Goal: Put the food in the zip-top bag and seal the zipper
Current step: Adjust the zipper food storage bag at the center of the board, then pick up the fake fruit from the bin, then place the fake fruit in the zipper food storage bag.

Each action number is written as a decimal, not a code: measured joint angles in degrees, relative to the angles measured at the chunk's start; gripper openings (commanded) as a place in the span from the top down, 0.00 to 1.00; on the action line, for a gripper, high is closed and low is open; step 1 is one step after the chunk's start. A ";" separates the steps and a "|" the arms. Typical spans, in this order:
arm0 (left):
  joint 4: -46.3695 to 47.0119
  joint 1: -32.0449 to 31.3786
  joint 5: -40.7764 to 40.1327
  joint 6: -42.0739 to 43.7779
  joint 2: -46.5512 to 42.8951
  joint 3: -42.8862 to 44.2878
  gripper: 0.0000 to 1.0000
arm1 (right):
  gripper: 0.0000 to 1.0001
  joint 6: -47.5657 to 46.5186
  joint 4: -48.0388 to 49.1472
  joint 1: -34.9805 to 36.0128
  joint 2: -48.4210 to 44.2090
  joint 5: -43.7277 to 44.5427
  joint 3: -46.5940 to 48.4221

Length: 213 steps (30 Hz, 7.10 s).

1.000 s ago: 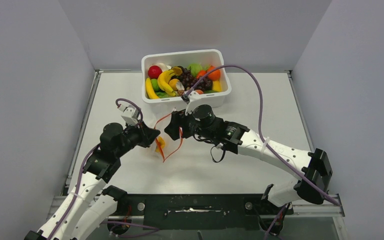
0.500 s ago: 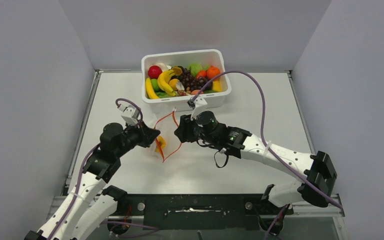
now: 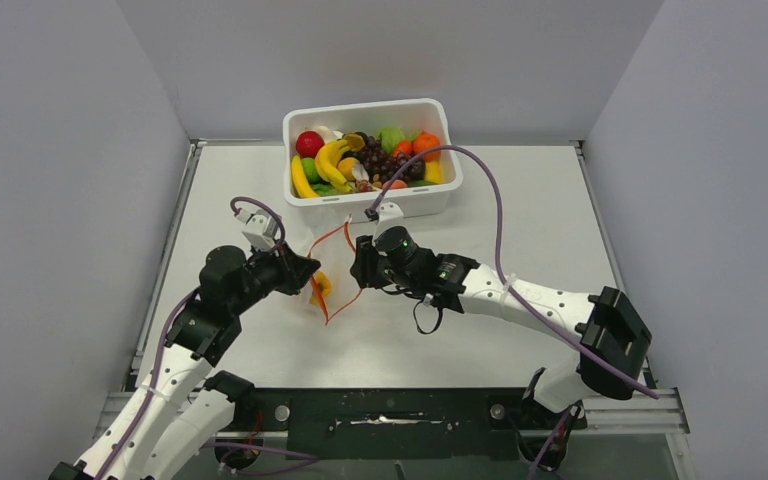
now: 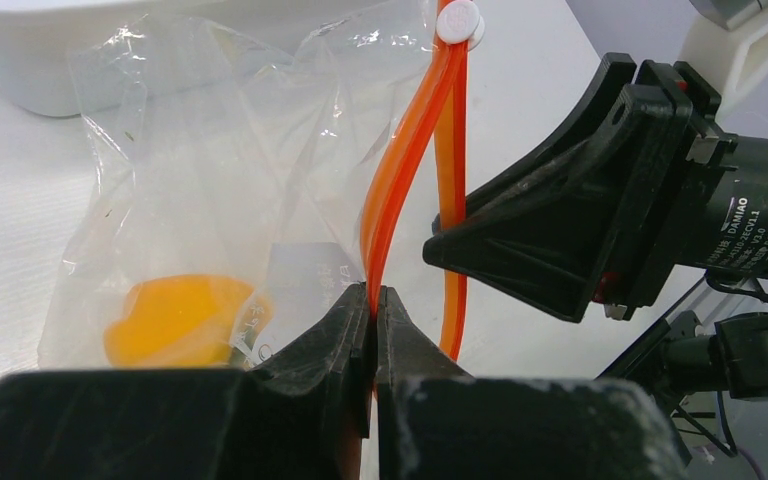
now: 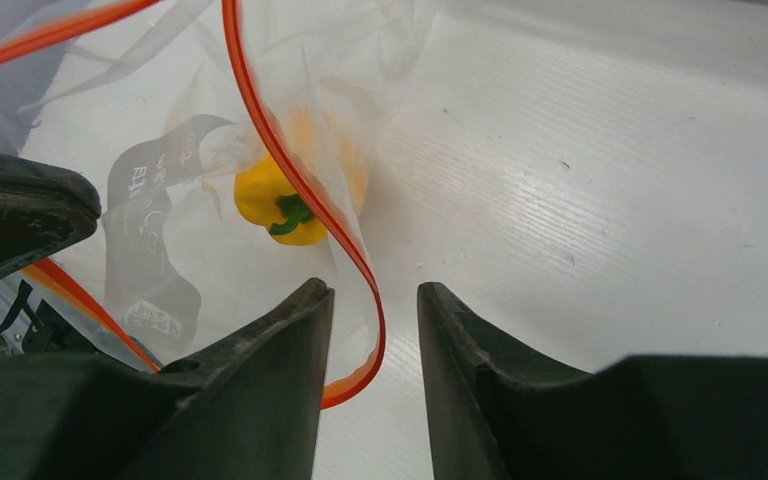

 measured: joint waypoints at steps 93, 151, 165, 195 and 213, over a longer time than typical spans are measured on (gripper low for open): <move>-3.78 5.92 -12.81 1.68 -15.47 0.04 1.00 | 0.46 -20.04 12.44 -19.76 40.63 -17.97 42.80; -1.40 6.86 -4.81 1.51 -11.08 -1.81 1.00 | 0.94 -21.44 22.10 -20.28 22.10 -18.10 20.92; -0.81 6.95 -3.61 1.53 -9.53 -1.84 1.00 | 0.96 -21.66 19.96 -20.13 -1.60 -19.54 5.57; 0.24 7.28 -1.27 1.60 -8.13 -2.56 1.00 | 0.97 -25.64 -0.46 -7.69 -24.39 -42.97 -2.64; 4.00 7.28 5.95 1.27 -8.22 -4.22 1.00 | 0.99 -33.44 -17.22 -2.86 -17.31 -45.51 3.72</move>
